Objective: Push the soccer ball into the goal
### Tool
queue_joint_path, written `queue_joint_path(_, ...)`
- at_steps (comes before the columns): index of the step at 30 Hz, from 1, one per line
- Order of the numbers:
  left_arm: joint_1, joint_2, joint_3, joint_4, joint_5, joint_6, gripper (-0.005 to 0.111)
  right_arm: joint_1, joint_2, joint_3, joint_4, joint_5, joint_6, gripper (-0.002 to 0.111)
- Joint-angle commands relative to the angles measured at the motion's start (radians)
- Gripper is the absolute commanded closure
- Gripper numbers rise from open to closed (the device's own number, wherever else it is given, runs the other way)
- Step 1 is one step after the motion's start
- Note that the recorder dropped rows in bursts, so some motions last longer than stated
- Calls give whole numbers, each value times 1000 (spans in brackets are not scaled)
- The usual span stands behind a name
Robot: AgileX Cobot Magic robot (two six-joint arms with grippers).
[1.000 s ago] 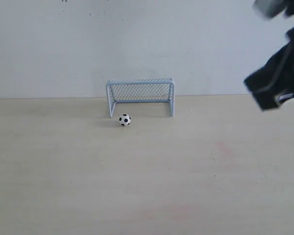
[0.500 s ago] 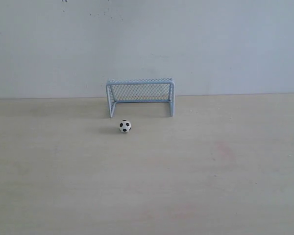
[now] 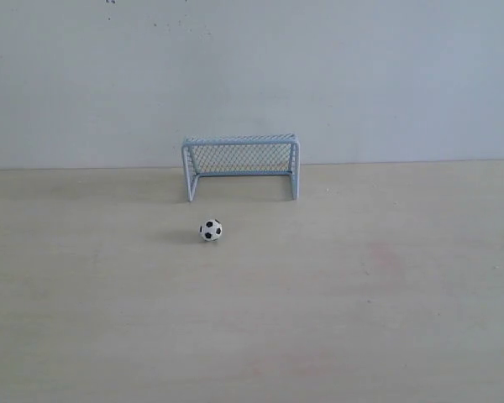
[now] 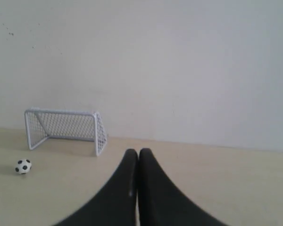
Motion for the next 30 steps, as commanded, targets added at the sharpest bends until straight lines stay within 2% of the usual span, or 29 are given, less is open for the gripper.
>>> queue_joint_path(1, 3, -2, 4, -2, -4, 4, 102, -4, -5, 72, 2, -89, 52, 108)
queue_joint_path(3, 3, -2, 4, -2, -4, 4, 102, -4, -5, 72, 4, -17, 78, 108)
queue_joint_path(13, 3, -2, 4, -2, -4, 4, 102, -4, -5, 72, 5, 24, 123, 108)
queue_joint_path(20, 3, -2, 4, -2, -4, 4, 102, -4, -5, 72, -58, 204, 75, 108)
queue_joint_path(26, 3, -2, 4, -2, -4, 4, 102, -4, -5, 72, -191, 227, 255, 108)
queue_joint_path(30, 3, -2, 4, -2, -4, 4, 102, -4, -5, 72, -200, 236, 328, 108)
